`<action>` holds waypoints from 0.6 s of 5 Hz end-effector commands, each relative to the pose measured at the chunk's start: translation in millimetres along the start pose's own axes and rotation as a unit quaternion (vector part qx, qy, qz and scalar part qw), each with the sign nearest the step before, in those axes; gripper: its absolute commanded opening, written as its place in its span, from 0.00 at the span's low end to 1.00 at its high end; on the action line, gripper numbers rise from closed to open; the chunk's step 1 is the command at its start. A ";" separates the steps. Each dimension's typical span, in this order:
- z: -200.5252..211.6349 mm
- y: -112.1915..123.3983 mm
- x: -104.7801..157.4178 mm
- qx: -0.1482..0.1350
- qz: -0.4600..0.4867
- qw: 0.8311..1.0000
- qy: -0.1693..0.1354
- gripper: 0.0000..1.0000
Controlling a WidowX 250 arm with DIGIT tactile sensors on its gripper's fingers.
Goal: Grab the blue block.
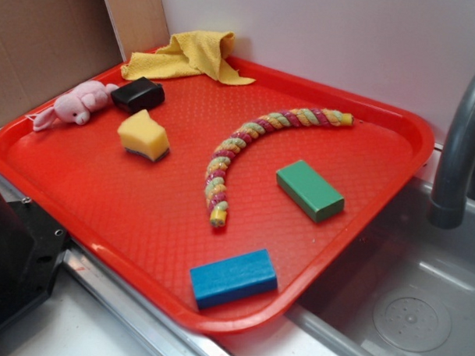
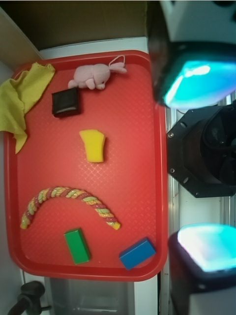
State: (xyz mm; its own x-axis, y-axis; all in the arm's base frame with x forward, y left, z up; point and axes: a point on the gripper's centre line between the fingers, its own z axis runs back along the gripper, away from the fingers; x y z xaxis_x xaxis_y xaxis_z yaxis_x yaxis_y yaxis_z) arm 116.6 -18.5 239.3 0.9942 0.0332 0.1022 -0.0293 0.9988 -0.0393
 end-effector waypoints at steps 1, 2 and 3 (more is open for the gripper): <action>-94.9 -71.7 -14.8 0.022 -0.161 0.986 0.029 1.00; -124.3 -98.1 -39.7 -0.024 -0.250 0.967 0.046 1.00; -124.3 -98.1 -39.7 -0.024 -0.250 0.967 0.046 1.00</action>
State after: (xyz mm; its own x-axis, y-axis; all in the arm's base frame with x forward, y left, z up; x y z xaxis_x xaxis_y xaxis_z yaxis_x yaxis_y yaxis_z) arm 98.1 -119.7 109.7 0.8870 -0.4615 0.0145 0.4615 0.8855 -0.0543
